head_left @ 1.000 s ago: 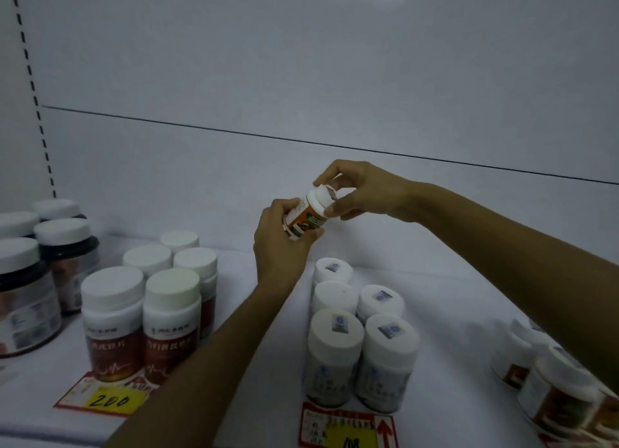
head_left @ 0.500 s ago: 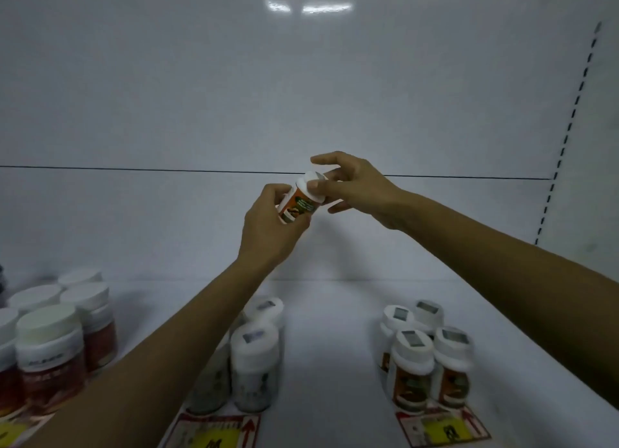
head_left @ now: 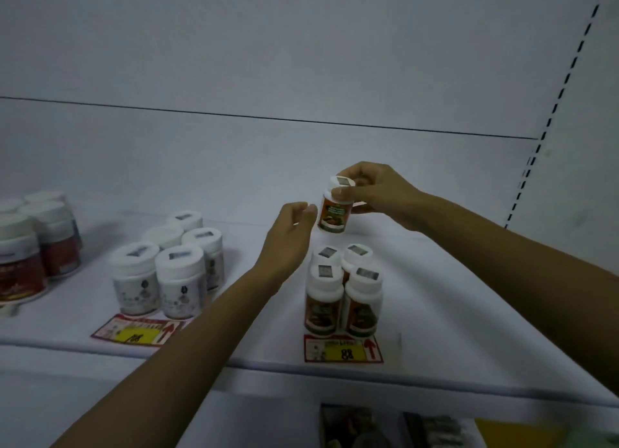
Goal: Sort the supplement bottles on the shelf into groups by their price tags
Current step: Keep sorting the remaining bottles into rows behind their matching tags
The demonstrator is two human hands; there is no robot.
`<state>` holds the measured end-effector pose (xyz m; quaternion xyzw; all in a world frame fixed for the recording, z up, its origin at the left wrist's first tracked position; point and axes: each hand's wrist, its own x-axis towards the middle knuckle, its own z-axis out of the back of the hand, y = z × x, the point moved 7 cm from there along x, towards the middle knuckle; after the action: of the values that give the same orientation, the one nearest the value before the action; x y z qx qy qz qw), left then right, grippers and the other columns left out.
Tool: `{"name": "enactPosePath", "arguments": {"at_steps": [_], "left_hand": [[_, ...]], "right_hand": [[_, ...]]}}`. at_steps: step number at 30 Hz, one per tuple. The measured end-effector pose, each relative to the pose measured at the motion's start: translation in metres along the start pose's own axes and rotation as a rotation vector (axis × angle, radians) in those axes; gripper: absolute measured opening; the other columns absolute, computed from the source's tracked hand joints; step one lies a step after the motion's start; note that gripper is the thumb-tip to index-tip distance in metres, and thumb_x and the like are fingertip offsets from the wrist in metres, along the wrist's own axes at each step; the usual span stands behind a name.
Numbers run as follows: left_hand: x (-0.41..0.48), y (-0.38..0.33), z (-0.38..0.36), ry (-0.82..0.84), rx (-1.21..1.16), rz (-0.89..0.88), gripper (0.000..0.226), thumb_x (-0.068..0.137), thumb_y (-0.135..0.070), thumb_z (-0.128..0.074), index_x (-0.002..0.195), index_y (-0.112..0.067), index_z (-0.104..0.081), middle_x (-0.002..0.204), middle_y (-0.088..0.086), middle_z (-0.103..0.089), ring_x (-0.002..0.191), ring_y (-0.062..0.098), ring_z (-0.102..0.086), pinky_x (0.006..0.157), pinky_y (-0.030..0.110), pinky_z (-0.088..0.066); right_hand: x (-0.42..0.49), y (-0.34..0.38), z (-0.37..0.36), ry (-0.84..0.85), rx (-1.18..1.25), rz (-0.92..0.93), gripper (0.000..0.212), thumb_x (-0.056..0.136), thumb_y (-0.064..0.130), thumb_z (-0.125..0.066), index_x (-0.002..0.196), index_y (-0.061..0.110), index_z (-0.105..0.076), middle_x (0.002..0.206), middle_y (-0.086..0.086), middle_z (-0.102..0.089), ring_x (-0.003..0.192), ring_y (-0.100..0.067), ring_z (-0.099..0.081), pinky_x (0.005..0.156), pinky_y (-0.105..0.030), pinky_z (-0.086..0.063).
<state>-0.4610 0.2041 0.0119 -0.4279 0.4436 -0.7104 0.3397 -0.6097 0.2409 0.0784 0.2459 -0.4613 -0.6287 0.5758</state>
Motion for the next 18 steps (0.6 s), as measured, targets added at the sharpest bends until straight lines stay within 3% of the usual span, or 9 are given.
{"name": "enactPosePath", "arguments": {"at_steps": [4, 8, 12, 16, 18], "left_hand": [[-0.017, 0.040, -0.005, 0.000, -0.081, 0.145, 0.047, 0.095, -0.051, -0.031, 0.130, -0.023, -0.042, 0.139, 0.000, -0.046, 0.120, 0.016, -0.047, 0.107, 0.046, -0.036], [-0.030, 0.055, -0.005, -0.009, -0.086, 0.160, 0.058, 0.093, -0.056, -0.024, 0.137, -0.022, -0.040, 0.144, -0.001, -0.043, 0.127, 0.014, -0.043, 0.111, 0.044, -0.031], [-0.035, 0.055, -0.011, 0.040, -0.010, 0.091, 0.072, 0.083, -0.070, -0.021, 0.141, -0.029, -0.034, 0.148, -0.007, -0.037, 0.134, 0.010, -0.036, 0.114, 0.043, -0.027], [-0.033, 0.056, -0.010, 0.022, 0.021, 0.077, 0.062, 0.089, -0.064, -0.021, 0.143, -0.032, -0.030, 0.150, -0.008, -0.034, 0.135, 0.011, -0.035, 0.114, 0.043, -0.027], [-0.038, 0.051, -0.012, 0.058, 0.017, 0.070, 0.064, 0.088, -0.064, -0.020, 0.143, -0.032, -0.029, 0.151, -0.008, -0.032, 0.136, 0.010, -0.034, 0.115, 0.042, -0.026]], "right_hand": [[-0.003, -0.027, -0.014, 0.072, 0.013, -0.053, 0.035, 0.080, 0.013, -0.072, 0.112, 0.007, -0.057, 0.114, -0.010, -0.064, 0.103, -0.022, -0.063, 0.083, -0.032, -0.055], [-0.001, -0.045, -0.034, 0.168, -0.035, -0.096, 0.033, 0.078, 0.018, -0.075, 0.108, 0.011, -0.061, 0.109, -0.009, -0.067, 0.097, -0.021, -0.066, 0.083, -0.035, -0.055], [-0.002, -0.055, -0.041, 0.233, -0.072, -0.117, 0.024, 0.086, 0.026, -0.066, 0.107, 0.015, -0.066, 0.111, 0.002, -0.066, 0.090, -0.007, -0.060, 0.068, -0.019, -0.048], [-0.006, -0.063, -0.041, 0.215, -0.060, -0.150, 0.025, 0.090, 0.034, -0.058, 0.107, 0.016, -0.063, 0.118, 0.005, -0.060, 0.098, -0.009, -0.058, 0.081, -0.025, -0.046], [-0.013, -0.070, -0.035, 0.083, 0.000, -0.183, 0.035, 0.093, 0.045, -0.049, 0.112, 0.017, -0.059, 0.122, 0.001, -0.059, 0.107, -0.016, -0.056, 0.091, -0.032, -0.044]]}}
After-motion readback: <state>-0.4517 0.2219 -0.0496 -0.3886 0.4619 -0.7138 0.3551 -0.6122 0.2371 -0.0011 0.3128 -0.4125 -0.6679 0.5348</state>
